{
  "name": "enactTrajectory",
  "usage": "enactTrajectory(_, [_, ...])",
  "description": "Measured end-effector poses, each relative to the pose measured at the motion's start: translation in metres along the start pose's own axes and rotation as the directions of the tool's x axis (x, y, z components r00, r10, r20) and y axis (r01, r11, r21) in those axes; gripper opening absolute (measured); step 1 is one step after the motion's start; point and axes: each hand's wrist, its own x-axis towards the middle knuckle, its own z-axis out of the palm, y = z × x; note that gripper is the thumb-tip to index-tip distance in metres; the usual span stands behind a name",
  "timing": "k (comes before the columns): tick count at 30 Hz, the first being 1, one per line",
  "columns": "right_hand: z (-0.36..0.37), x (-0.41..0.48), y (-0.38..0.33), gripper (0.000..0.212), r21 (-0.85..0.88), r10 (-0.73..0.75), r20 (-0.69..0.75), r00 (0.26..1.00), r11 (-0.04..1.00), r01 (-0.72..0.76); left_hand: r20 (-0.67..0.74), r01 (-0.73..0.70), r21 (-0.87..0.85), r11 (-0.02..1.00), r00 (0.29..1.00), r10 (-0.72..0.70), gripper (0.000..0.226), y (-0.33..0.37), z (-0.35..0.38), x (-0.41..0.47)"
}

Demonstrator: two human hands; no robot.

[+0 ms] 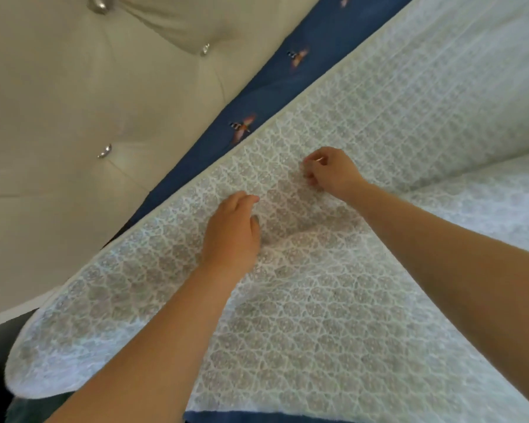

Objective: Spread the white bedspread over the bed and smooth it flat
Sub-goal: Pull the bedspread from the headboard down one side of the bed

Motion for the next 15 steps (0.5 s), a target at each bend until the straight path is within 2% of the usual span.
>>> enactTrajectory(3, [-0.010,0.034,-0.007,0.020,0.026,-0.012,-0.077,0.997,1.000,0.014,0.009,-0.085,0.067,0.994,0.996,0.085,0.046,0.010,0.009,0.031])
enactTrajectory(5, [-0.013,0.054,-0.022,0.037,0.010,-0.005,-0.112,0.994,1.000,0.006,0.030,-0.136,0.139,0.981,0.991,0.133,0.050,0.013,0.012,0.054])
enactTrajectory(7, [-0.013,0.069,-0.042,0.060,-0.068,0.038,-0.077,0.996,0.997,-0.044,0.032,-0.171,0.212,0.962,0.985,0.168,0.054,0.008,0.016,0.072])
enactTrajectory(9, [-0.012,0.087,-0.059,0.071,-0.149,0.096,-0.024,0.995,0.984,-0.098,0.023,-0.213,0.344,0.914,0.976,0.218,0.054,-0.001,0.023,0.088])
enactTrajectory(11, [-0.013,0.100,-0.070,0.068,-0.212,0.160,0.006,0.987,0.965,-0.155,0.004,-0.232,0.462,0.856,0.966,0.260,0.056,-0.009,0.031,0.093])
enactTrajectory(15, [-0.015,0.118,-0.079,0.046,-0.231,0.363,0.166,0.917,0.918,-0.322,-0.008,-0.238,0.476,0.846,0.961,0.275,0.057,-0.011,0.043,0.096])
